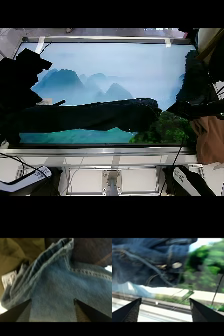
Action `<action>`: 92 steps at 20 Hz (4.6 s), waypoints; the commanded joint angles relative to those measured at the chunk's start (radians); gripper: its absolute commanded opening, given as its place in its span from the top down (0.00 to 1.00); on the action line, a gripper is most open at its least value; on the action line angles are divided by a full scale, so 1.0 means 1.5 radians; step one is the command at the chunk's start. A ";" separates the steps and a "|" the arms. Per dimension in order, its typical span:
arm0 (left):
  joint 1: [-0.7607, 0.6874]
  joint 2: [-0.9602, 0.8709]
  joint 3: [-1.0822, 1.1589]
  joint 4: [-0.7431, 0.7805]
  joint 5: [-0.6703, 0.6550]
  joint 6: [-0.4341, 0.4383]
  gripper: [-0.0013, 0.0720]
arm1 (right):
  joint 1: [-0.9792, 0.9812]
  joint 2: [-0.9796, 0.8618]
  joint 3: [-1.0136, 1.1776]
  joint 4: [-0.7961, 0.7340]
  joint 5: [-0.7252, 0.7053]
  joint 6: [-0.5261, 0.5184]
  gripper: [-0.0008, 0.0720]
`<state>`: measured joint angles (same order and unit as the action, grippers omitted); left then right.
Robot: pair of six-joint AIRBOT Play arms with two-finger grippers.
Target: Fold the clothes and pants, and hang the long-sleeved shirts on hangers.
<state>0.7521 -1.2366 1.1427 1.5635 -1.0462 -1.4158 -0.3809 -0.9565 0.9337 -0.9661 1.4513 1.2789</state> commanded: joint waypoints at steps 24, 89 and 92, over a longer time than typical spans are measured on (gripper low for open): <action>-0.012 -0.065 0.134 -0.188 -0.104 0.227 0.96 | 0.193 -0.137 -0.012 -0.130 -0.212 0.085 0.08; -0.187 -0.183 0.188 -0.317 -0.023 0.060 0.26 | 0.047 -0.614 0.538 0.015 -0.046 -0.051 0.93; -0.158 -0.171 0.188 -0.309 -0.085 0.051 0.34 | 0.028 -0.574 0.630 0.002 0.092 -0.054 0.93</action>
<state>0.4847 -1.5055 1.4254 1.0714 -1.0695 -1.3289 -0.3241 -1.8534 1.7817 -0.9634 1.4128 1.2083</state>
